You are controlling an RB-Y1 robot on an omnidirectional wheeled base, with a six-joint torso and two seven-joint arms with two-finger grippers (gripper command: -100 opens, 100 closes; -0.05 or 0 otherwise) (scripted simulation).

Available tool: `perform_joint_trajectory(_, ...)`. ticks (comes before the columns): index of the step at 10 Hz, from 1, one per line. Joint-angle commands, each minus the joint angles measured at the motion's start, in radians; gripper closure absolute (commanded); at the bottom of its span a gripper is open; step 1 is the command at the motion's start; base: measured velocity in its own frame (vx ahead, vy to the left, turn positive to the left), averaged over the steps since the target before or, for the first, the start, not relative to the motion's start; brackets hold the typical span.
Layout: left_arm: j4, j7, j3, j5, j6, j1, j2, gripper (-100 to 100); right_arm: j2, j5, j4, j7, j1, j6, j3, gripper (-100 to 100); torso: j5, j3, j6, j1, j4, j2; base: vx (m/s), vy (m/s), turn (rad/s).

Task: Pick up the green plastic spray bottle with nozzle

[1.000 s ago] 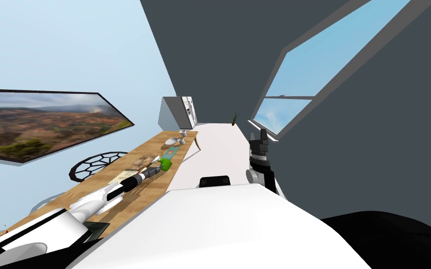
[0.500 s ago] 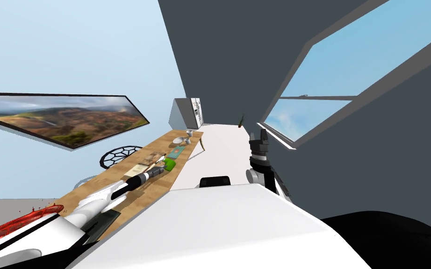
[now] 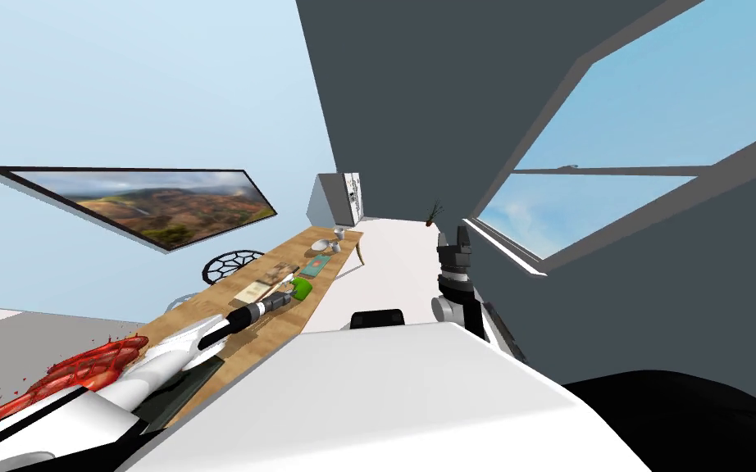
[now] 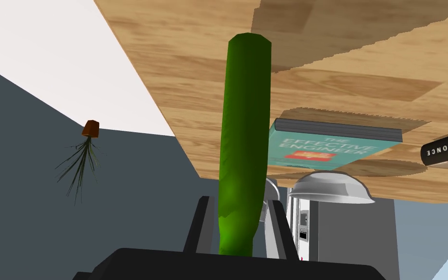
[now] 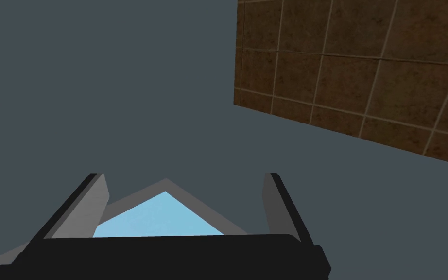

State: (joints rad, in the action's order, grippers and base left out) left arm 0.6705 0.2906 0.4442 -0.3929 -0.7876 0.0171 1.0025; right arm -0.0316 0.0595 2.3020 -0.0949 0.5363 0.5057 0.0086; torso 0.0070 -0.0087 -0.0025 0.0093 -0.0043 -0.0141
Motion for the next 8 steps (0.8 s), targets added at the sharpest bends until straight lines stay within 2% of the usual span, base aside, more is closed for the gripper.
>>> perform_joint_trajectory(1, 0.050, -0.014, -0.012, -0.038, 0.007, 0.013, 0.001, 100, 0.000, 0.000, 0.000, 0.000, 0.000, 0.000, 0.000, 0, 0.000, 0.000, 0.000, 0.000, 0.000, 0.000, 0.099, 0.003, 0.232)
perform_joint_trajectory(2, 0.095, -0.034, -0.041, -0.074, 0.010, 0.038, 0.001, 100, 0.000, 0.000, 0.000, 0.000, 0.000, 0.000, 0.000, 0, 0.001, -0.001, 0.003, 0.000, 0.000, -0.002, 0.141, 0.007, 0.310)
perform_joint_trajectory(3, 0.129, -0.034, -0.041, -0.102, 0.010, 0.038, 0.001, 100, 0.000, 0.000, 0.000, 0.000, 0.000, 0.000, 0.000, 0, 0.000, -0.003, 0.002, 0.000, -0.001, -0.005, 0.130, 0.001, 0.226)
perform_joint_trajectory(4, 0.166, -0.055, -0.070, -0.133, 0.013, 0.063, 0.001, 100, 0.000, 0.000, 0.000, 0.000, 0.000, 0.000, 0.000, 0, 0.001, -0.003, 0.004, 0.000, -0.001, -0.005, 0.147, 0.014, 0.338)
perform_joint_trajectory(5, 0.198, -0.055, -0.070, -0.162, 0.013, 0.063, 0.001, 100, 0.000, 0.000, 0.000, 0.000, 0.000, 0.000, 0.000, 0, 0.000, -0.003, 0.002, 0.001, -0.001, -0.006, 0.112, -0.002, 0.218)
perform_joint_trajectory(6, 0.228, -0.075, -0.099, -0.193, 0.016, 0.088, 0.001, 100, 0.000, 0.000, 0.000, 0.000, 0.000, 0.000, 0.000, 0, 0.001, -0.003, 0.004, 0.000, -0.001, -0.005, 0.142, -0.020, 0.362)
perform_joint_trajectory(7, 0.267, -0.075, -0.099, -0.222, 0.016, 0.088, 0.001, 100, 0.000, 0.000, 0.000, 0.000, 0.000, 0.000, 0.000, 0, 0.000, -0.003, 0.002, -0.001, -0.001, -0.006, 0.122, -0.017, 0.220)
perform_joint_trajectory(8, 0.267, -0.075, -0.099, -0.230, 0.016, 0.088, 0.001, 100, 0.000, 0.000, 0.000, 0.000, 0.000, 0.000, 0.000, 0, 0.000, -0.003, 0.004, -0.001, 0.000, -0.005, 0.042, 0.000, -0.028)
